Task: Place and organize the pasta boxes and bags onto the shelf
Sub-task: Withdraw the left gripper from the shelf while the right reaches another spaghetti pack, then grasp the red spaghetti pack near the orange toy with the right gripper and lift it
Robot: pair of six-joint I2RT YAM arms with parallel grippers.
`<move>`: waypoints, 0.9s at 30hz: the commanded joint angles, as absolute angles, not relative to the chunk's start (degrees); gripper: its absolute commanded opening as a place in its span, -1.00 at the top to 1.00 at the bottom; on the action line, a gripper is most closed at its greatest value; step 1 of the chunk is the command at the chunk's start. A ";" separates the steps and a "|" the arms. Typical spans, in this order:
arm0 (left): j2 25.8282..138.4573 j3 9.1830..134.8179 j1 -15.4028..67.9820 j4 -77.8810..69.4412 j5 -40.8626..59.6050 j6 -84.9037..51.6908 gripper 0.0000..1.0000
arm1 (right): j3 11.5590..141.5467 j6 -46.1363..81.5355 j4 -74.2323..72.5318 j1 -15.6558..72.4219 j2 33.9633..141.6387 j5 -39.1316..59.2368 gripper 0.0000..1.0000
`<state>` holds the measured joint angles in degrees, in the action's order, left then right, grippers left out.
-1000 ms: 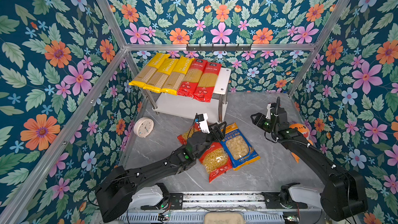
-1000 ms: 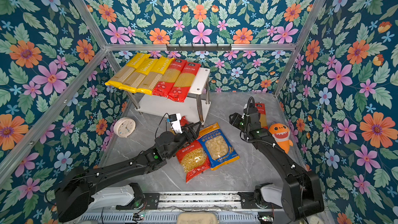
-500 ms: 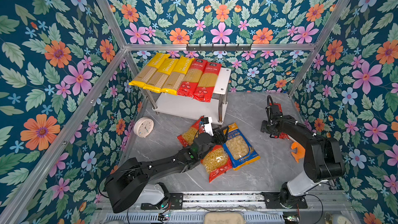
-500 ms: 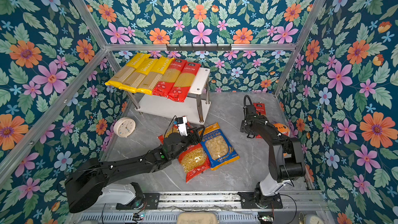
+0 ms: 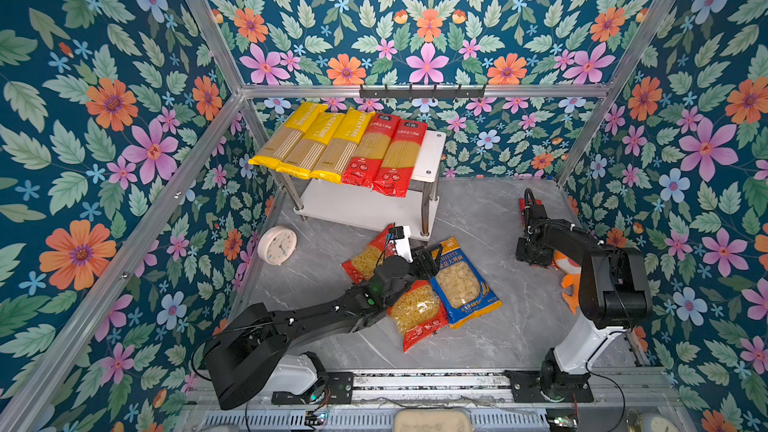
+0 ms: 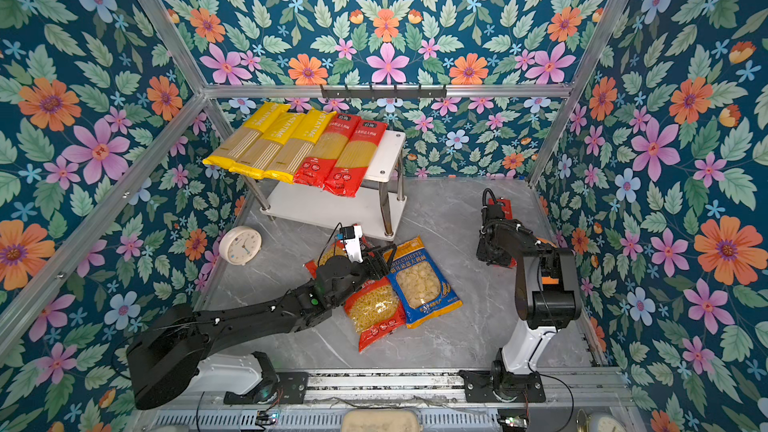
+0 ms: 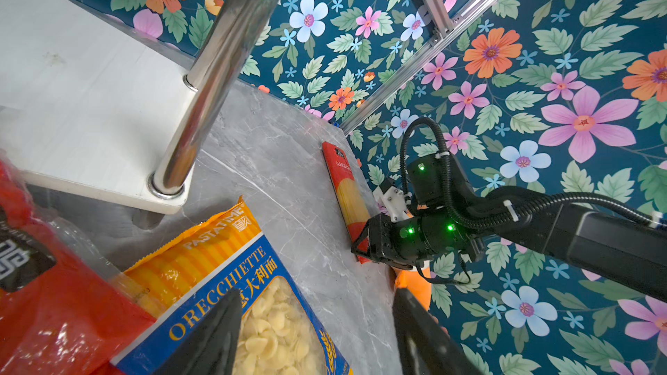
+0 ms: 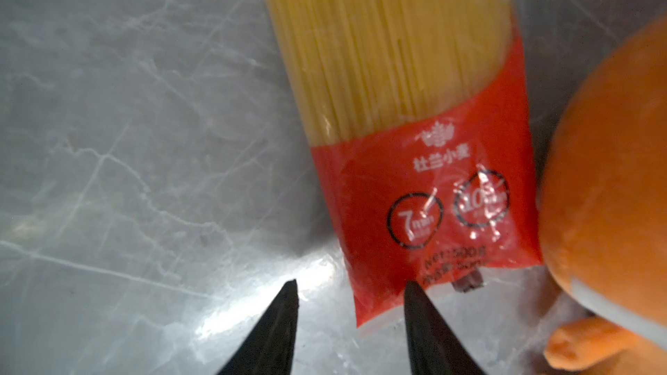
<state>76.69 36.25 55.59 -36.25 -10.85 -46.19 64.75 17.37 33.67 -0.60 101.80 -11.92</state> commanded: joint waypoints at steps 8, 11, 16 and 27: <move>76.32 36.02 55.63 -37.94 -10.96 -45.75 -0.36 | 65.21 16.42 34.53 -0.97 103.05 -11.03 0.58; 76.55 36.25 55.63 -38.13 -10.68 -45.74 -0.36 | 64.89 16.31 34.46 -0.97 102.03 -10.68 0.71; 77.01 36.39 55.63 -38.47 -10.37 -45.83 -0.35 | 64.45 16.17 34.62 -0.88 100.40 -10.08 0.91; 76.82 36.17 55.63 -38.32 -10.40 -46.24 -0.33 | 63.28 16.43 35.25 0.20 98.22 -8.97 1.00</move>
